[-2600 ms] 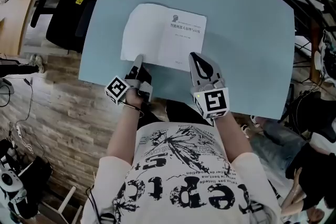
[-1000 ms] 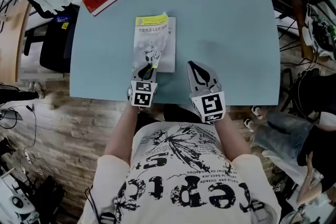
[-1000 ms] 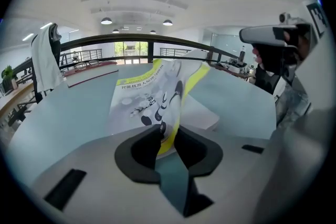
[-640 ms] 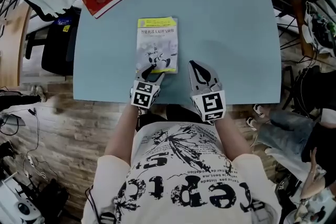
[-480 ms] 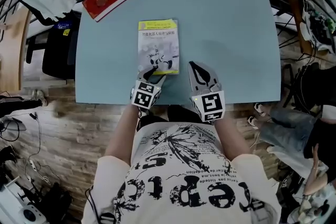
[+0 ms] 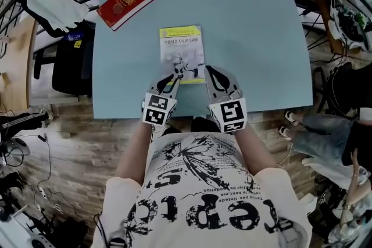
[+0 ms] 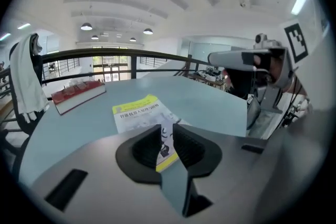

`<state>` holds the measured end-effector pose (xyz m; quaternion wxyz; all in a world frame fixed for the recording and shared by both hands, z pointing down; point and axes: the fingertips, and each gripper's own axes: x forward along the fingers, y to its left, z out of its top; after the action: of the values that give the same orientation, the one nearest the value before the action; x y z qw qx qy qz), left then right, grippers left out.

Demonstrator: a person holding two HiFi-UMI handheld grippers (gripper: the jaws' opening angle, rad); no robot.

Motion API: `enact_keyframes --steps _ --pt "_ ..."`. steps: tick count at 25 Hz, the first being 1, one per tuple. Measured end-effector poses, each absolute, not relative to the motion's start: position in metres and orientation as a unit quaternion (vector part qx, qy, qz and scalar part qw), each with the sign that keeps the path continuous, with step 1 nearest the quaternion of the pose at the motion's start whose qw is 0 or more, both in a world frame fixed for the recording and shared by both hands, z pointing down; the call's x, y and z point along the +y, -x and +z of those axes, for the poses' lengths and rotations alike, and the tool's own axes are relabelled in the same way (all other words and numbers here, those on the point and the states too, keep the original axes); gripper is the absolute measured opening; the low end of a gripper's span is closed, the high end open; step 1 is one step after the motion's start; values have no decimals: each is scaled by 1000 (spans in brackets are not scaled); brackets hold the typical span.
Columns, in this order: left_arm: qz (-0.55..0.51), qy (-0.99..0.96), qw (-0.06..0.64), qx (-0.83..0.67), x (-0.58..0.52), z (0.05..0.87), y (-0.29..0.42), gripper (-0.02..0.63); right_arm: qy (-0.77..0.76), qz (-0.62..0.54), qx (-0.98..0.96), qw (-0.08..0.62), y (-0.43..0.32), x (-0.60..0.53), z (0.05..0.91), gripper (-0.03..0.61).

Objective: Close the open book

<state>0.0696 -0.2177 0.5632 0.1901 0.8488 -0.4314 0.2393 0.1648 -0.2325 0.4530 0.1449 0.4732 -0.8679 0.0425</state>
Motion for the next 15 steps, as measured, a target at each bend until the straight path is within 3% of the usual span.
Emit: enact_keyframes --steps 3,15 --pt "195 -852 164 -457 -226 522 -60 37 -477 33 -868 134 -157 -230 440 11" --pt "53 -855 -5 -515 -217 354 -19 25 -485 -9 -872 66 -133 -216 382 9"
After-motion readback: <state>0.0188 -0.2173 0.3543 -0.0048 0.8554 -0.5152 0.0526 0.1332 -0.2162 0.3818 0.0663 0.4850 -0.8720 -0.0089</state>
